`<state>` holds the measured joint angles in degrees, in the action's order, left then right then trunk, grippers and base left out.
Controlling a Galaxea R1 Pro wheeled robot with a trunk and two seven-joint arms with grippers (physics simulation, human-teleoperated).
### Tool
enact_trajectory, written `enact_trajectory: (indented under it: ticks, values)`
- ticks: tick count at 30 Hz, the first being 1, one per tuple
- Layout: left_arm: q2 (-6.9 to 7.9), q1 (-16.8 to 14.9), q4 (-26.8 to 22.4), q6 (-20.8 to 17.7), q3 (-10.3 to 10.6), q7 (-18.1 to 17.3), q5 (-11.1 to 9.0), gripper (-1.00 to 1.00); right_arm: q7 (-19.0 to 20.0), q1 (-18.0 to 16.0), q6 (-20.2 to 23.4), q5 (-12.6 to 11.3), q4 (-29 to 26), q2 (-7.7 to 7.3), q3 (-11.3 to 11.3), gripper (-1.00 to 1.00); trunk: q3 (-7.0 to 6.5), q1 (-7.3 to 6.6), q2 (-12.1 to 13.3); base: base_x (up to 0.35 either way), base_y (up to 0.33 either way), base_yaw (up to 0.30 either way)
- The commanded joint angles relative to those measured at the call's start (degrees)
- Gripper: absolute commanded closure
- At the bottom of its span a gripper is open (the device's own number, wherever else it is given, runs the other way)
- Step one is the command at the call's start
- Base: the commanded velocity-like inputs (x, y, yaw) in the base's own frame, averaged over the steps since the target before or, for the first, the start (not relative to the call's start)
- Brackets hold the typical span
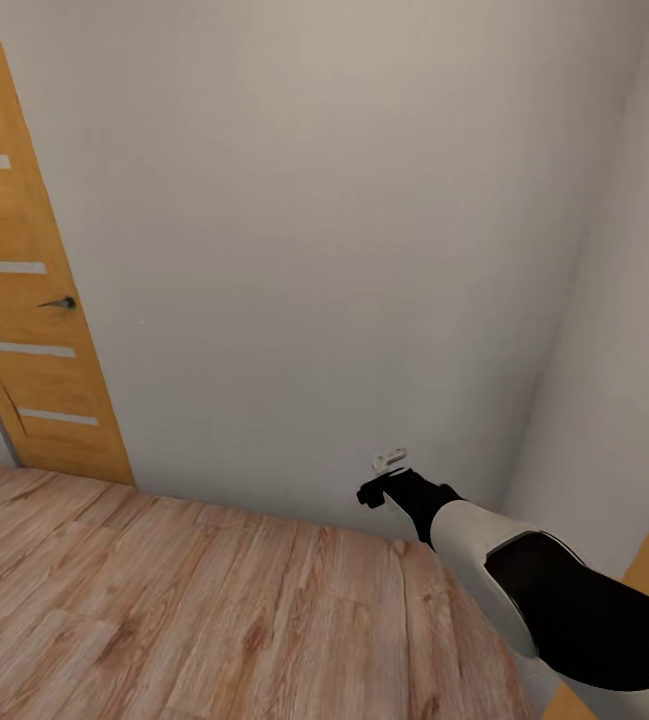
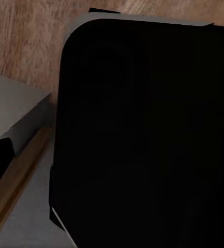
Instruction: Move the two storage containers from the living room to the garage. In the garage, place one container on the floor and stack the other container on top of it (either order is fine).
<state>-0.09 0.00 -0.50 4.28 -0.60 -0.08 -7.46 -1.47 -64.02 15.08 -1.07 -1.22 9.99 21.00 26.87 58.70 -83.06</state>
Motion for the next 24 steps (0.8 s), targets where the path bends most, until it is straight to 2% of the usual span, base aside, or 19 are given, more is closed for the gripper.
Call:
enact_trajectory:
  ticks: [1, 7, 11, 24]
  values:
    - [-0.01, 0.0, 0.0, 0.1, 0.0, 0.0, -0.5, -1.00, -0.2, 0.0, 0.4, -0.1, -0.1, 0.01, 0.3, -1.00, 0.05, 0.03, 0.0, 0.320, 0.000, 0.000]
    - [0.00, 0.0, 0.0, 0.1, 0.0, 0.0, -0.5, -1.00, -0.2, 0.0, 0.8, -0.2, -0.1, 0.01, 0.3, -1.00, 0.05, 0.03, 0.0, 0.319, 0.000, 0.006]
    - [0.00, 0.0, 0.0, 0.1, 0.0, 0.0, -0.5, -1.00, -0.2, 0.0, 0.8, -0.2, -0.1, 0.01, 0.3, -1.00, 0.05, 0.03, 0.0, 0.252, 0.000, 0.149]
    - [-0.02, 0.0, 0.0, 0.1, 0.0, 0.0, -0.5, -1.00, -0.4, 0.0, 0.8, -0.2, -0.1, 0.01, 0.3, -1.00, 0.05, 0.03, 0.0, 0.025, 0.000, 0.264]
